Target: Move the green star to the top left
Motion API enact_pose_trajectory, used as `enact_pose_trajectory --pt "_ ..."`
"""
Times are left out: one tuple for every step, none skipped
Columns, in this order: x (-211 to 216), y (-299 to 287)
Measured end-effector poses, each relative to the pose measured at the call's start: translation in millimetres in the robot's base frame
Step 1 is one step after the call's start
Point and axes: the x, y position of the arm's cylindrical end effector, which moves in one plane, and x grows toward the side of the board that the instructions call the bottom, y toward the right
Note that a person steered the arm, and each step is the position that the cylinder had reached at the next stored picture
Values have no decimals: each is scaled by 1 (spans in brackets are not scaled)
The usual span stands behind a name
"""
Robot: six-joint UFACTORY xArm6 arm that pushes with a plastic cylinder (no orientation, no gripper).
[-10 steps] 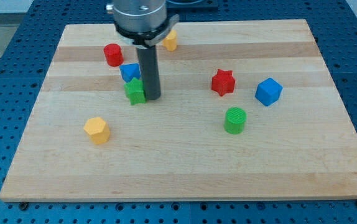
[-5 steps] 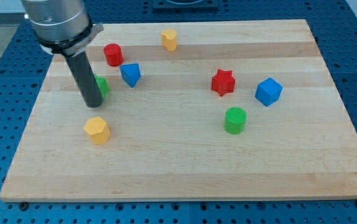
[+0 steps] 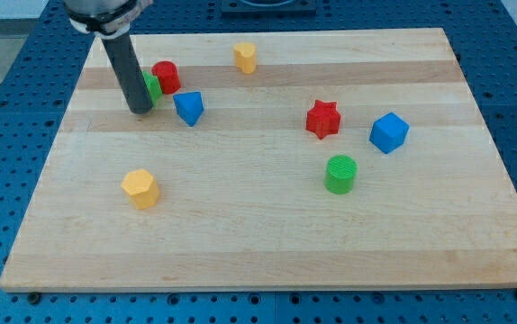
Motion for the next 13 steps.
enact_pose_trajectory --pt "-21 0" --pt "-40 5" --pt "-51 25" --pt "-58 34" --pt "-59 20" --pt "-59 6" --pt "-70 14" --pt "-86 20" --pt "-97 17" --pt "-97 5" --pt "-84 -3" --pt "-84 -26" --pt "-88 -37"
